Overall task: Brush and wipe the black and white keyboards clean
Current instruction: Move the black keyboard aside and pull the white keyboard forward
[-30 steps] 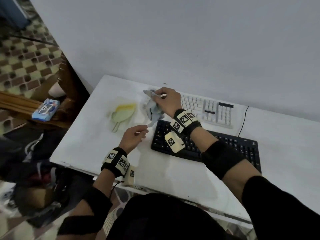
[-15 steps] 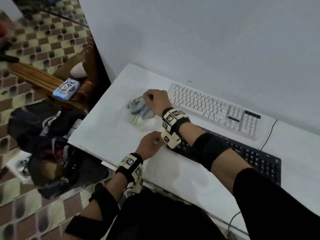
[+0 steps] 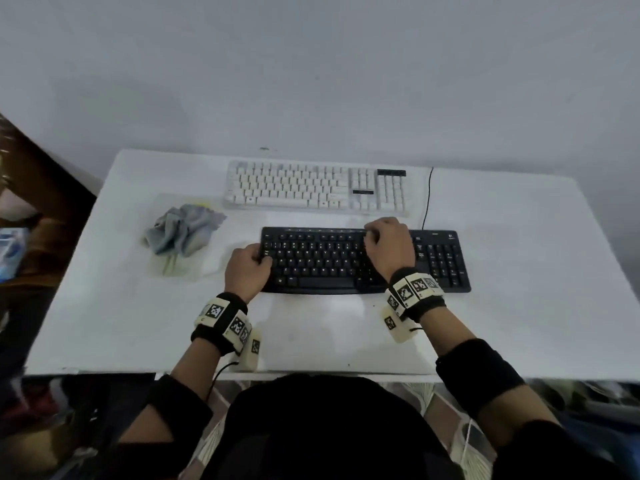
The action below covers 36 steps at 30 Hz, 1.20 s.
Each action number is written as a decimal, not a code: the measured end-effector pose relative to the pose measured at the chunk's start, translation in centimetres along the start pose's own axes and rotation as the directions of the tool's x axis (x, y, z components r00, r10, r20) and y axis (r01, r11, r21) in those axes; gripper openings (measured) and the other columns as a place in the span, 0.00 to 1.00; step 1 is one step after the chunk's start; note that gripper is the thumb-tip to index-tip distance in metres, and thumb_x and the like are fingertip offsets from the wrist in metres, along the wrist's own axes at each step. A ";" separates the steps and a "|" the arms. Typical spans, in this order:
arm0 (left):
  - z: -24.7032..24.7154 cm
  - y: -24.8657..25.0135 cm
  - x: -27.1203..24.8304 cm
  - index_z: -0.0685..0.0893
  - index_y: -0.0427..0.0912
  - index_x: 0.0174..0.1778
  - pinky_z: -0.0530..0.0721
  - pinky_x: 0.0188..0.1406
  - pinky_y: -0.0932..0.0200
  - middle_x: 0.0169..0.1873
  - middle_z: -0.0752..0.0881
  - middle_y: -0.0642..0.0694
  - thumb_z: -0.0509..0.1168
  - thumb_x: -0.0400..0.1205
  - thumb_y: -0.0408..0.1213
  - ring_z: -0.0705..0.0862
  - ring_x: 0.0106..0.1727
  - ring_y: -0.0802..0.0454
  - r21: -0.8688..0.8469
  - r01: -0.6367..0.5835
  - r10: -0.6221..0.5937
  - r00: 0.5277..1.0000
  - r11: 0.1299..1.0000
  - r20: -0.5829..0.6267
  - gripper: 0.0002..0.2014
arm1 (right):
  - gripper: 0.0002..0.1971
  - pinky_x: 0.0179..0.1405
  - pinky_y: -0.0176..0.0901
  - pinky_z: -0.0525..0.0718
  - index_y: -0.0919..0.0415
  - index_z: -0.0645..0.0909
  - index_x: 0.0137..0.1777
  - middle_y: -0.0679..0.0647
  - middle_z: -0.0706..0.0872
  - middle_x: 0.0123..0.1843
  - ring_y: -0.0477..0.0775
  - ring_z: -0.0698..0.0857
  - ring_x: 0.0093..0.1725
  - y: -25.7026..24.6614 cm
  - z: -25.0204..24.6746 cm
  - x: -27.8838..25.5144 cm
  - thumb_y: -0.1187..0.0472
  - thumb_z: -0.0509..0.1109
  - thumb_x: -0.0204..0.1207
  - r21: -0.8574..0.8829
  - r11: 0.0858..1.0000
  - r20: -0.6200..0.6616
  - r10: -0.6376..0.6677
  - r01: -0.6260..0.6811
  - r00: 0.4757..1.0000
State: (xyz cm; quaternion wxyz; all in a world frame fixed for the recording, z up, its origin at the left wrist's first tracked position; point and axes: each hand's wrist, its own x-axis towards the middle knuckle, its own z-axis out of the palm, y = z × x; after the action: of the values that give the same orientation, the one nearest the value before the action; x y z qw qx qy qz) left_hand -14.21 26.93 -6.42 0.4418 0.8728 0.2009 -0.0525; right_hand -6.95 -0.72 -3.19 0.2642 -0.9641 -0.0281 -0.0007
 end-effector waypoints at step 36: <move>24.1 29.0 5.3 0.88 0.40 0.54 0.87 0.60 0.43 0.49 0.90 0.42 0.65 0.77 0.27 0.87 0.52 0.44 -0.396 0.127 -0.025 0.967 0.909 0.253 0.13 | 0.27 0.76 0.54 0.72 0.60 0.79 0.76 0.62 0.88 0.67 0.66 0.82 0.69 39.5 -23.8 12.9 0.51 0.71 0.79 0.073 0.894 -0.166 0.447 -0.441 0.879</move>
State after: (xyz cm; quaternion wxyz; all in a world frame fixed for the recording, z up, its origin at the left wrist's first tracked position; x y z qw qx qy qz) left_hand 4.18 -5.92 -0.69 0.6335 0.7392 0.1861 -0.1329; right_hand 8.39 -46.06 -2.56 0.2746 -0.9363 0.2172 -0.0257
